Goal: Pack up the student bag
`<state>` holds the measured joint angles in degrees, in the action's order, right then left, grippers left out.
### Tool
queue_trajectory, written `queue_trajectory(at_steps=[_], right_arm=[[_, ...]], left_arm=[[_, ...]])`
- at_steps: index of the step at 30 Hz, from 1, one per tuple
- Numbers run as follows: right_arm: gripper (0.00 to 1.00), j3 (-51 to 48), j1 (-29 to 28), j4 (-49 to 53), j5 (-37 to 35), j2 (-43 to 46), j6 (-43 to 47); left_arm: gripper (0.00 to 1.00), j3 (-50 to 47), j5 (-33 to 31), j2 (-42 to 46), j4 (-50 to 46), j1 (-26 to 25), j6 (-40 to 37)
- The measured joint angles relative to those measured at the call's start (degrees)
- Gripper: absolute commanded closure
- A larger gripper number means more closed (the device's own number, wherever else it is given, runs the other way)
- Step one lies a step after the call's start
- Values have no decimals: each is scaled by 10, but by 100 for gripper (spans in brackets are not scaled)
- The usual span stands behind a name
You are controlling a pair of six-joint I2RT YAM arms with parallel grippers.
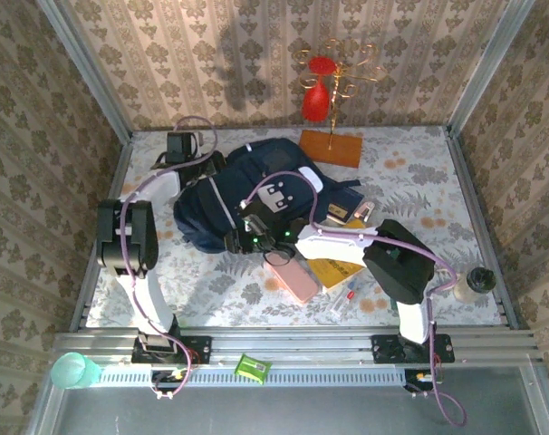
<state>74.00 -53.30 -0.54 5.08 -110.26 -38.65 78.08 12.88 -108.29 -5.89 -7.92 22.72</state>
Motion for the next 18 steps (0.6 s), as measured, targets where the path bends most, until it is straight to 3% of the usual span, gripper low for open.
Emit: queue_trajectory(at_steps=[4, 10, 15, 18], right_arm=[[36, -8, 3, 28, 11, 28, 35], [27, -97, 64, 79, 10, 169, 75], [3, -184, 162, 103, -8, 271, 74], [0, -225, 201, 105, -6, 287, 55]], left_arm=[[29, -34, -40, 47, -1, 23, -8], [25, -202, -83, 243, 9, 34, 2], [22, -324, -105, 399, 12, -66, 13], [22, -389, -112, 471, 2, -136, 26]])
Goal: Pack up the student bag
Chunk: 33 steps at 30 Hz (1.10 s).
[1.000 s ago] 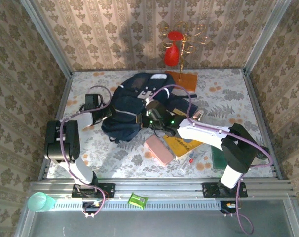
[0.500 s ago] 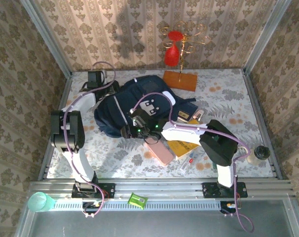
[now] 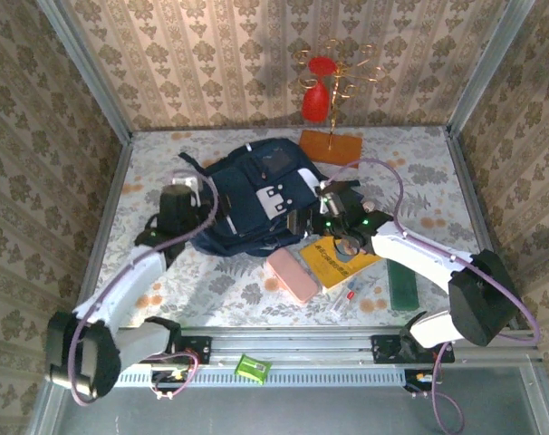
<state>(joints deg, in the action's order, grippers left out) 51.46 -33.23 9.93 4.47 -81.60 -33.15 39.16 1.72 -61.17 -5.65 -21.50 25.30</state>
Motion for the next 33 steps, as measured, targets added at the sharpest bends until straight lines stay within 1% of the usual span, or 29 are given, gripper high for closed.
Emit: queue_trajectory(at_steps=[3, 5, 9, 10, 14, 15, 16, 18, 21, 22, 23, 26, 29, 31, 33], right_arm=[[0, -27, 19, -9, 15, -15, -23], [0, -31, 25, -12, 20, -33, -38], [0, -40, 45, -62, 36, -68, -76], [1, -43, 52, -81, 42, -76, -85], [11, -36, 67, -145, 76, -131, -122], [12, -33, 68, -161, 83, -147, -131], [15, -31, 68, -171, 85, -154, -140], [24, -30, 69, -200, 95, -162, -156], [48, -30, 69, -235, 111, -179, -185], [54, -31, 69, -245, 115, -179, -196], [59, -32, 68, -259, 119, -179, -209], [69, -35, 63, -296, 122, -175, -245], [76, -43, 50, -311, 113, -150, -274], [79, -44, 38, -315, 103, -125, -289], [84, -47, 23, -330, 87, -96, -306]], left_arm=[[21, -56, -3, 59, -18, -49, 17], [21, -79, -5, 83, -31, -76, 25], [21, -91, -5, 106, -61, -115, 31], [21, -91, -4, 108, -62, -122, 31], [28, -96, 15, 105, -60, -145, 36], [31, -103, 21, 104, -54, -153, 38], [33, -111, 27, 102, -48, -162, 41], [40, -133, 41, 99, -32, -177, 51], [50, -166, 61, 90, -12, -187, 64], [52, -172, 65, 87, -10, -188, 65], [55, -177, 70, 80, -9, -188, 67], [60, -177, 82, 61, 0, -183, 64], [60, -178, 94, 47, 24, -154, 61], [57, -181, 99, 41, 44, -133, 60], [54, -184, 103, 42, 61, -125, 57]])
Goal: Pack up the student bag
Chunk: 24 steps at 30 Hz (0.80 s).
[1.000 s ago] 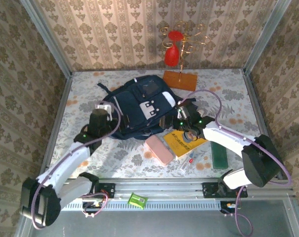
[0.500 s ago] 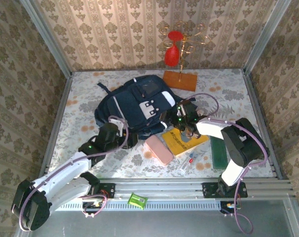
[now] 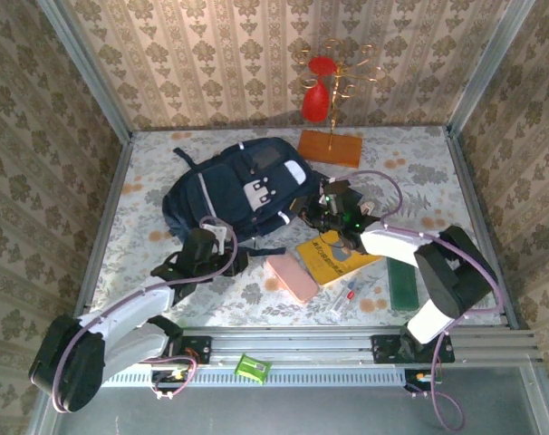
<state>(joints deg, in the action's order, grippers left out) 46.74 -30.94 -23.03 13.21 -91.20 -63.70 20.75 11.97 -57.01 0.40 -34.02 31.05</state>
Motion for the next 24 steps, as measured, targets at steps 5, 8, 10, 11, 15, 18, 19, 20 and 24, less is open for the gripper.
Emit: queue_trajectory(at_steps=[5, 8, 10, 11, 15, 18, 19, 20, 24], right_arm=[[89, -1, -40, -39, -49, 47, -35], [90, -1, -62, -51, -81, 57, -44], [91, 1, -73, -54, -98, 57, -47], [91, 2, -78, -55, -106, 57, -48], [92, 23, -88, -53, -127, 57, -52], [92, 42, -92, -53, -134, 57, -51], [92, 45, -92, -53, -136, 58, -51], [93, 49, -93, -53, -138, 58, -51], [93, 50, -92, -50, -144, 62, -51]], left_arm=[[43, -15, 2, 52, 17, -2, -2], [37, -24, -11, 130, 13, -5, -6], [34, -24, -27, 177, 7, -8, -11], [33, -25, -36, 197, 3, -8, -14], [31, -28, -60, 234, -4, -8, -28], [32, -28, -69, 217, -5, -8, -34], [33, -28, -70, 207, -5, -8, -35], [33, -28, -72, 195, -5, -8, -37], [33, -27, -78, 144, -1, -9, -37]])
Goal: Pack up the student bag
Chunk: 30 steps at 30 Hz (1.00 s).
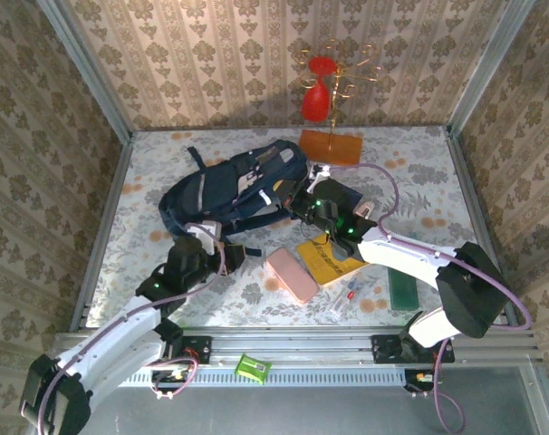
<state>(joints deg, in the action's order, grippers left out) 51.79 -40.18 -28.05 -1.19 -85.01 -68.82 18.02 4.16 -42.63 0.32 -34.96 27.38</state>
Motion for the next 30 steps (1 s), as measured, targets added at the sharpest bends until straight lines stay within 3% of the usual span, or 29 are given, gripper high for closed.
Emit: queue_trajectory(at_steps=[7, 20, 22, 25, 30], right_arm=[[93, 0, 0, 0, 0, 1, 0], [94, 0, 0, 0, -2, 1, 0], [95, 0, 0, 0, -2, 1, -2], [95, 0, 0, 0, -3, 1, -3], [95, -8, 0, -2, -8, 1, -3]], left_arm=[[34, 20, -17, -60, 46, -3, -7], [60, 56, -55, -119, 109, -7, -28], [65, 57, -58, -120, 114, -7, -31], [81, 58, -60, -122, 122, -6, -36], [96, 59, -59, -124, 132, -6, -46]])
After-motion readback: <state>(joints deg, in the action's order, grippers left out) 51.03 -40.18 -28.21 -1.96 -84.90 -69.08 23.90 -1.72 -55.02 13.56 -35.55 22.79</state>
